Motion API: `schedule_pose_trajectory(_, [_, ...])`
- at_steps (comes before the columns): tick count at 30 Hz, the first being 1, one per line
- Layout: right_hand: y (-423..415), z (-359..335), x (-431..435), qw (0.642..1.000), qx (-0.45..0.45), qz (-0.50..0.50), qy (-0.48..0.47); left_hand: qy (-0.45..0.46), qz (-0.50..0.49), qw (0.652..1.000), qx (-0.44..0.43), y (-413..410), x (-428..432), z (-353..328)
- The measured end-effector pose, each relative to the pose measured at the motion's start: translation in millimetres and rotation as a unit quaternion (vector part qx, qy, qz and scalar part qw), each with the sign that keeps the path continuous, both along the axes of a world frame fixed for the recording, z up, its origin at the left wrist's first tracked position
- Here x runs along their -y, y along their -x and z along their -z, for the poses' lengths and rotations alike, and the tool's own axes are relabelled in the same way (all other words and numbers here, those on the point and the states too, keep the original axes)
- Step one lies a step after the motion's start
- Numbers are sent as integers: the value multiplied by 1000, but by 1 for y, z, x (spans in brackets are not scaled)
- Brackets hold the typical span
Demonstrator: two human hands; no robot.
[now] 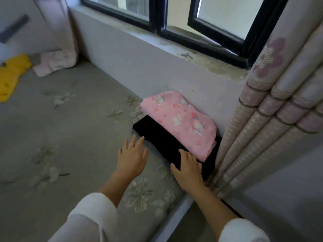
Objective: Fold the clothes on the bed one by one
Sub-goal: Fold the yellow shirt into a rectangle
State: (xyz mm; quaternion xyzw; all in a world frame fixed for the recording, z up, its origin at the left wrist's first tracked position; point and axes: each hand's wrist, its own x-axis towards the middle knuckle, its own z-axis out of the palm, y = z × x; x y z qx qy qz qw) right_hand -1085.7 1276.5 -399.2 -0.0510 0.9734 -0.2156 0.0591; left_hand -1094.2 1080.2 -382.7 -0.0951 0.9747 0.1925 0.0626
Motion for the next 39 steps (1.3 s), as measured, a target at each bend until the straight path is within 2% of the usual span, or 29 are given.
schedule_pose_trajectory(8, [-188,-22,91,984,86,-154,1,-21,-163,986,37,-259,87,-31])
schedule_pose_trajectory(12, [-259,-35,154,971,85,-223,18,-27,-239,970,23,-363,136,-45])
schedule_pose_trajectory(19, [-389,-47,293,936,55,-349,-11,-11,-354,935,-10,-533,239,-64])
schedule_pose_trajectory(29, [-649,-54,517,884,79,-461,-8,11,-446,895,9,-830,419,-79])
schedule_pose_trajectory(33, [-718,-67,589,864,73,-498,-24,25,-466,885,4,-901,474,-89])
schedule_pose_trajectory(39, [-767,-68,690,849,56,-524,-31,34,-477,878,0,-950,557,-91])
